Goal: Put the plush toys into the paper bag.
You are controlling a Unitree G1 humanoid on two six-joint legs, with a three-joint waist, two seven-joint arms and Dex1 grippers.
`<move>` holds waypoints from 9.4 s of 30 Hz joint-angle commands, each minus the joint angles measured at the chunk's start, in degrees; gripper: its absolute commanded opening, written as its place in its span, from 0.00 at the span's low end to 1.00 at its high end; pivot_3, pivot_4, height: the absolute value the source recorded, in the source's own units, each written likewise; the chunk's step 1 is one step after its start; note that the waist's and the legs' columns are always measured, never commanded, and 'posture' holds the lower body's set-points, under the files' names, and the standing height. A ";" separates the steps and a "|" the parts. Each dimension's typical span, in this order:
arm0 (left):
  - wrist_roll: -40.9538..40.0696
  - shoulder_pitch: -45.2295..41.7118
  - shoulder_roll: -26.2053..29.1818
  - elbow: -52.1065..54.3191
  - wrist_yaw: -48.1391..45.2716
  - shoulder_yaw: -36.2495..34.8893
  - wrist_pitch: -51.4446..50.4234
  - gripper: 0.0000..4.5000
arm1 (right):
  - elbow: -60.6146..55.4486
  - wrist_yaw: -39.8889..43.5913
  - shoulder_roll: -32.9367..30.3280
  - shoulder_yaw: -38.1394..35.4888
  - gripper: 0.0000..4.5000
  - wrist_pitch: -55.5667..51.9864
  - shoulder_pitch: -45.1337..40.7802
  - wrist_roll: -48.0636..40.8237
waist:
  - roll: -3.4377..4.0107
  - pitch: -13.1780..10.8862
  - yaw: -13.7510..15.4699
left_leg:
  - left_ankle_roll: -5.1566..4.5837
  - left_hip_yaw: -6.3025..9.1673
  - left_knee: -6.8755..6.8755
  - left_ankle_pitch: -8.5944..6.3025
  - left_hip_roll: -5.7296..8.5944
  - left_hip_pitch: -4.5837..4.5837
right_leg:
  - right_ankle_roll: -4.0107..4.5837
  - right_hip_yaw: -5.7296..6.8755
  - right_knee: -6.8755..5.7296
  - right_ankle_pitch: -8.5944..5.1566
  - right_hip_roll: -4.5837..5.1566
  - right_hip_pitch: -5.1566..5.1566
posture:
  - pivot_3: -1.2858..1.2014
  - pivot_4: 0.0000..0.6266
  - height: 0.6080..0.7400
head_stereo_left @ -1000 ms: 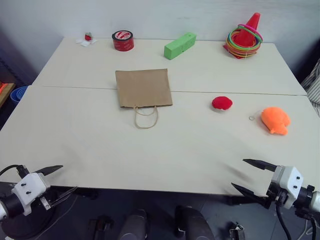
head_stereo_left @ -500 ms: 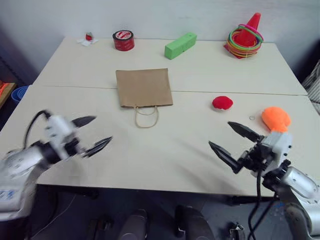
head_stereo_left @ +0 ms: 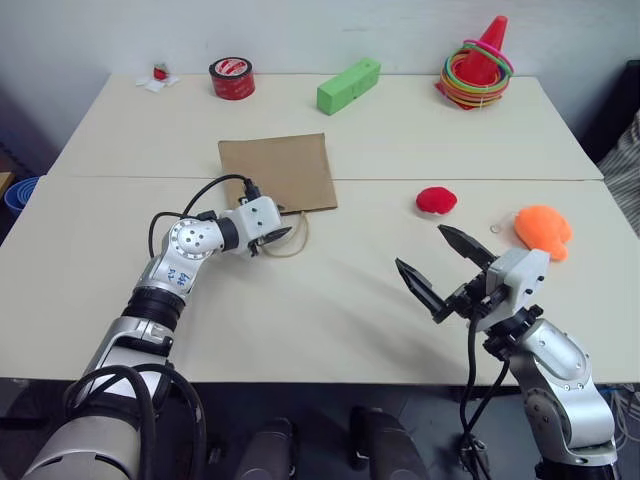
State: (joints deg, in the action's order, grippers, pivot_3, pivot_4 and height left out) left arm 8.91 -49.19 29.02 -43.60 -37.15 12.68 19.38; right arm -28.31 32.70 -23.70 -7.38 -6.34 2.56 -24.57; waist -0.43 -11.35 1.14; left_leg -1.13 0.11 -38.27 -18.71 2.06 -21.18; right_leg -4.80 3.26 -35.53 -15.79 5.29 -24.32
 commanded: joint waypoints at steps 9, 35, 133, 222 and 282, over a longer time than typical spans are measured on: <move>-18.12 -2.39 0.81 5.80 -18.55 -10.54 -5.95 0.15 | -0.88 -0.34 0.27 -2.28 1.00 3.11 3.74 0.00 | -0.01 0.00 0.18 | -0.11 -0.20 -0.11 0.07 0.08 -0.09 | -0.13 -0.25 -0.14 0.08 0.06 -0.17 | 0.52 0.24 1.00; -1.28 -7.42 1.09 -8.12 -16.61 -1.90 11.37 0.25 | 1.66 1.60 -2.69 -7.09 1.00 5.08 5.86 0.58 | -0.06 0.02 0.23 | -0.50 -0.45 -0.64 -0.15 0.14 -0.18 | -0.28 -0.45 -0.29 0.16 0.06 -0.19 | 0.52 0.24 1.00; -31.45 -15.45 -1.51 13.54 -41.21 -11.19 -30.39 0.00 | 2.92 1.66 10.23 -24.29 0.99 11.20 36.36 0.99 | -0.58 0.36 0.22 | -0.54 -0.41 -0.69 -0.31 0.10 -0.15 | -0.26 -1.02 -0.16 0.14 0.00 -0.11 | 0.52 0.24 1.00; -32.87 -22.56 -3.10 8.62 -44.52 -16.04 -33.92 0.00 | 43.52 -0.50 18.10 32.92 0.00 -14.22 -48.72 31.05 | -0.56 0.34 -2.97 | -0.41 -0.58 -0.89 -0.21 0.13 -0.36 | -0.40 -0.65 -0.46 0.23 0.11 -0.54 | 0.52 0.24 1.00; -31.17 -13.80 7.37 19.34 -41.85 -15.58 -34.09 0.00 | 77.43 -6.49 -3.52 10.59 0.96 1.61 -55.80 30.39 | -0.54 0.33 -2.80 | -0.29 -0.67 -0.82 0.19 0.16 -1.09 | -0.09 -1.10 -0.58 0.41 0.19 -1.35 | 0.52 0.24 1.00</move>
State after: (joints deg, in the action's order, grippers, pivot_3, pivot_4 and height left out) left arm -21.99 -62.48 35.83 -26.84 -79.54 -1.93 -15.36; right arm 45.01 27.06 -27.47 3.34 -6.80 -51.52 5.13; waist -0.97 -11.02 -1.66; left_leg -1.42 -0.57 -39.08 -18.52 2.22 -22.31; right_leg -4.92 2.17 -36.07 -15.36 5.48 -25.66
